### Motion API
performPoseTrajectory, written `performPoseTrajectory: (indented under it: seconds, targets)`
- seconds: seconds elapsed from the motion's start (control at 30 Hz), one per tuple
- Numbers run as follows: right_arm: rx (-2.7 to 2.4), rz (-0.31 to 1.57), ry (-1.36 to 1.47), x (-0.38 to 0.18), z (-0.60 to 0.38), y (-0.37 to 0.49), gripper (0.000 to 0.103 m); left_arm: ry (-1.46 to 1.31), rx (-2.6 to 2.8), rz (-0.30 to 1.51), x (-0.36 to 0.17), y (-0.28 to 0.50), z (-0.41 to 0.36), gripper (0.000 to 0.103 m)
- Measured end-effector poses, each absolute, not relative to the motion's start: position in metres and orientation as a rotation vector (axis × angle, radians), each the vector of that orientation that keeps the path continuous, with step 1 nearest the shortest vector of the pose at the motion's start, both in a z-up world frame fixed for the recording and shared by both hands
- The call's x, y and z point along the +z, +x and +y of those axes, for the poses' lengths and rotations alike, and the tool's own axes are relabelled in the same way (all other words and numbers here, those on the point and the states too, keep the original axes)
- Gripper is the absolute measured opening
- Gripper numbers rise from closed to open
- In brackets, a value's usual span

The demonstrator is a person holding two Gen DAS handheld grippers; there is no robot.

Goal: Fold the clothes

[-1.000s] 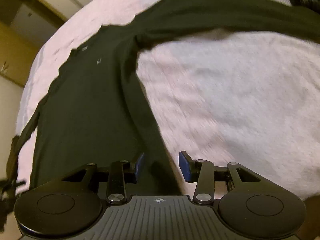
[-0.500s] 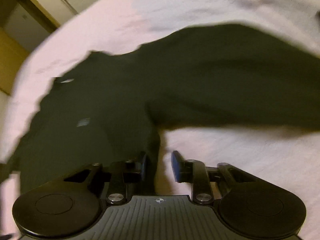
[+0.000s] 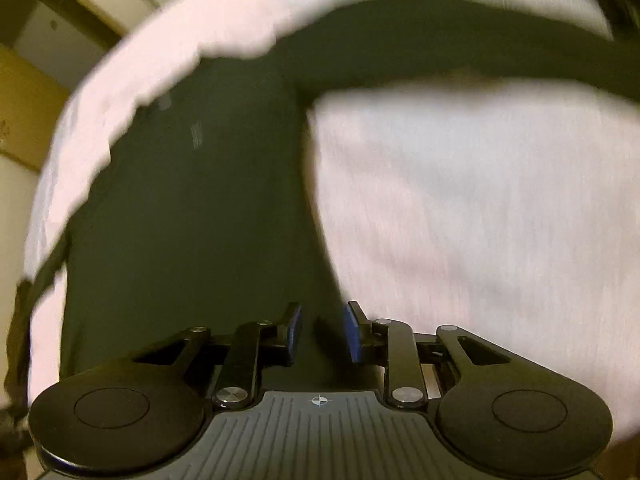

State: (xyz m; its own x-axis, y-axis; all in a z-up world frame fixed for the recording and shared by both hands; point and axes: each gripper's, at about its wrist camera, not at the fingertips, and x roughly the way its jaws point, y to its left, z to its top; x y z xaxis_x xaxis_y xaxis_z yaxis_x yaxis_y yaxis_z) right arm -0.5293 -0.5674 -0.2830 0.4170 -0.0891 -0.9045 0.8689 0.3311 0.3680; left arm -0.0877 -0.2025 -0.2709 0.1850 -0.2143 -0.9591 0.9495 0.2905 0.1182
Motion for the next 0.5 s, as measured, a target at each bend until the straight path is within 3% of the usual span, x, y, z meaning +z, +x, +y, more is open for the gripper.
performPoseTrajectory:
  seconds: [0.07, 0.27, 0.33, 0.4, 0.5]
  targets:
    - [-0.852, 1.046, 1.002, -0.29, -0.545, -0.542, 0.032, 0.908, -1.002, 1.076, -0.273, -0.088, -0.192, 0.038]
    - [-0.877, 0.973, 1.05, -0.272, -0.505, -0.552, 0.04, 0.741, -1.035, 1.187, -0.265, -0.077, -0.161, 0.038]
    - [-0.864, 0.98, 1.049, -0.274, -0.495, -0.545, 0.05, 0.715, -1.042, 1.212, -0.269, -0.074, -0.157, 0.038]
    - [-0.881, 0.976, 1.049, -0.279, -0.486, -0.544, 0.055, 0.719, -1.068, 1.222, -0.278, -0.069, -0.162, 0.038]
    - [-0.866, 0.973, 1.017, -0.288, -0.475, -0.543, 0.057, 0.717, -1.135, 1.26, -0.291, -0.066, -0.171, 0.026]
